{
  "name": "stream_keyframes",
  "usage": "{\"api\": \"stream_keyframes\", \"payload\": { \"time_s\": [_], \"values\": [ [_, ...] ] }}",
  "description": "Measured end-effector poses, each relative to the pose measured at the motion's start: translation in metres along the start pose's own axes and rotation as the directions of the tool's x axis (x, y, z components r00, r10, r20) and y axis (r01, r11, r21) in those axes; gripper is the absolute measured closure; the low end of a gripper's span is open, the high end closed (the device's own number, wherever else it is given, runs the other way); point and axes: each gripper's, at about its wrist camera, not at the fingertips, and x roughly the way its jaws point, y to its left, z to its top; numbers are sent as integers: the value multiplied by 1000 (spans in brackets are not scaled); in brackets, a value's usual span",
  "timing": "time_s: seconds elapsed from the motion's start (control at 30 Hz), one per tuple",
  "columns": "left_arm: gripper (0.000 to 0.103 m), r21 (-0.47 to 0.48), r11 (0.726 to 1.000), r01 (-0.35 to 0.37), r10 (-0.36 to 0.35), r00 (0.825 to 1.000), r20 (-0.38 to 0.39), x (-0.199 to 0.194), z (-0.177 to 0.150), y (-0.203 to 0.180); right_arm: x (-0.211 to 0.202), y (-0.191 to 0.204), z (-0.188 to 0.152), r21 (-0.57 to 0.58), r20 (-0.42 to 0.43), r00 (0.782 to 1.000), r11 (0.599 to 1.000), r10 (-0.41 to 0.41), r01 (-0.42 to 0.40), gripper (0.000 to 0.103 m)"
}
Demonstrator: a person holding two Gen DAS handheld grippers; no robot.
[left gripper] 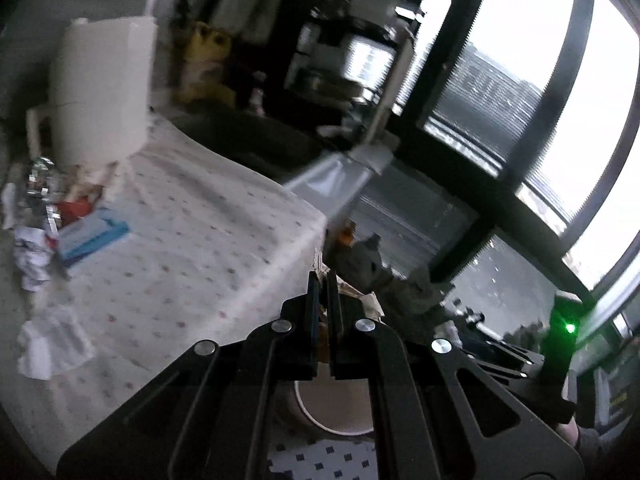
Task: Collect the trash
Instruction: 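Carry the blister pack with the right gripper over the white bin, then open the right gripper to drop the blister pack into the bin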
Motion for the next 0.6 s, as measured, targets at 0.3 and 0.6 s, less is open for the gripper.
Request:
{"api": "stream_keyframes", "payload": {
  "time_s": [0.3, 0.6],
  "values": [
    [99, 32, 996, 79, -74, 990, -120, 53, -24, -23, -2, -50, -27, 123, -37, 993, 986, -111, 114, 34],
    [99, 50, 986, 161, -147, 965, -215, 99, -45, -53, -25, -91, -52, 202, -53, 980, 960, -189, 196, 34]
  ]
}}
